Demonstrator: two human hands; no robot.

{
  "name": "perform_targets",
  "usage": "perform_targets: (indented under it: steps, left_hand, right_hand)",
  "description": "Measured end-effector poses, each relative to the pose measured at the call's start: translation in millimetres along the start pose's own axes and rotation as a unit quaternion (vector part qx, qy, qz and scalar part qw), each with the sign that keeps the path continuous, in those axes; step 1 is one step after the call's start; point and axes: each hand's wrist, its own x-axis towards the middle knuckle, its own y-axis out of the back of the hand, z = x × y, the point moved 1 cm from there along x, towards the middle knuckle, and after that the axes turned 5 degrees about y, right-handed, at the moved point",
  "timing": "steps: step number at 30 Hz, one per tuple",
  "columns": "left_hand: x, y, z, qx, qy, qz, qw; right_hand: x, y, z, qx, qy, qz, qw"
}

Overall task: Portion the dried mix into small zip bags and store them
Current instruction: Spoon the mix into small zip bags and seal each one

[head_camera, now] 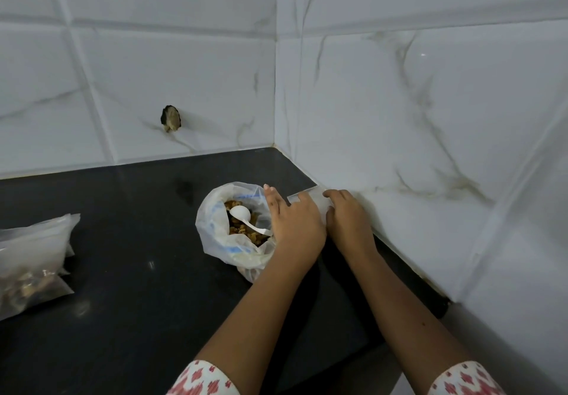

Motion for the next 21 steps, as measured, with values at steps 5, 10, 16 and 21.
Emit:
perform_targets:
  steps: [5,10,16,21]
  left_hand:
    - [1.9,10.6,-3.8,-0.123,0.009,0.082,0.989]
    - [5.7,47.9,-25.3,-0.395,0.001,0.216,0.893]
    - [-0.3,81.4,-90.7,-0.513,-0.009,0.204,0.834]
    - [-18.6,78.2,-138.4,-0.526,-0.027,0.163,0.834]
  right_hand:
    - [-3.7,9.5,-5.7,0.097,0.012,0.110,0.989]
    - [-10.2,27.1,-35.8,0.215,0.062,0.231,0.947]
    - [-7.7,37.2,-89.9,0.237,0.122,0.272,0.925]
    - [-7.6,37.9,-122.7,0.135,0.150,0.181,0.963]
